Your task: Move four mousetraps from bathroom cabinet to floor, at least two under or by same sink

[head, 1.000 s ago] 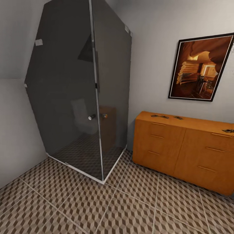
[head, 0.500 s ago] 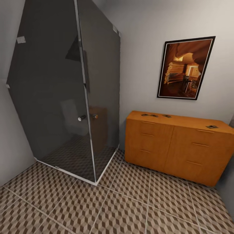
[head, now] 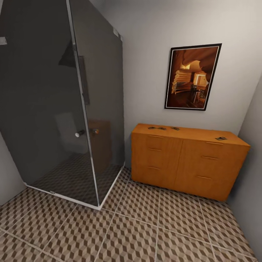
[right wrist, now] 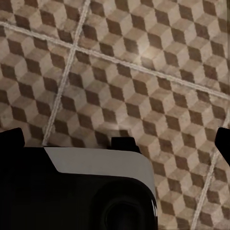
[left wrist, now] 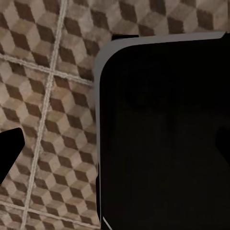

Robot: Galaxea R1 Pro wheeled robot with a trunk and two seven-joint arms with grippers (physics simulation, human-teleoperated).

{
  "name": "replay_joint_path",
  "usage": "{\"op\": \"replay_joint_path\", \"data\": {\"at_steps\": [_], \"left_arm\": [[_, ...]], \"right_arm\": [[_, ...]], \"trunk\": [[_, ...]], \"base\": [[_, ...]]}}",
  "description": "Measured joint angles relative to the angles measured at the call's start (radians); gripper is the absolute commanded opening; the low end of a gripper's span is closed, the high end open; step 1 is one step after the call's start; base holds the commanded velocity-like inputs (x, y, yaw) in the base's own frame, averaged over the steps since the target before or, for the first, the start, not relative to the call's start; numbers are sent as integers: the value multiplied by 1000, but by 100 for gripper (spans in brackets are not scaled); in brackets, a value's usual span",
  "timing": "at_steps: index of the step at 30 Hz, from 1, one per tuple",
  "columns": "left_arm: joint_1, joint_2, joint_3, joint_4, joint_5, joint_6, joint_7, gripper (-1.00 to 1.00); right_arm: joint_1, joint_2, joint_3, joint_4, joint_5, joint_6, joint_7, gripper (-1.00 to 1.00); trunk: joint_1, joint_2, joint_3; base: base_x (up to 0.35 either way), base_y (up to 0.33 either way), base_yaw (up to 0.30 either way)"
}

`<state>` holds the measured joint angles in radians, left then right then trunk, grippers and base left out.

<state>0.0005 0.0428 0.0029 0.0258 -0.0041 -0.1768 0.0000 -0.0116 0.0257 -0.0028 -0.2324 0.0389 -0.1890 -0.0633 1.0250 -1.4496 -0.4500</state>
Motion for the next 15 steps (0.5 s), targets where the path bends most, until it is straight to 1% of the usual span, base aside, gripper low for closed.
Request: {"op": "replay_joint_path", "data": {"at_steps": [15], "left_arm": [[0,0,0,0,0,0,0,100]], "right_arm": [[0,0,0,1,0,0,0,100]], "trunk": [[0,0,0]], "base": [[0,0,-173]]}}
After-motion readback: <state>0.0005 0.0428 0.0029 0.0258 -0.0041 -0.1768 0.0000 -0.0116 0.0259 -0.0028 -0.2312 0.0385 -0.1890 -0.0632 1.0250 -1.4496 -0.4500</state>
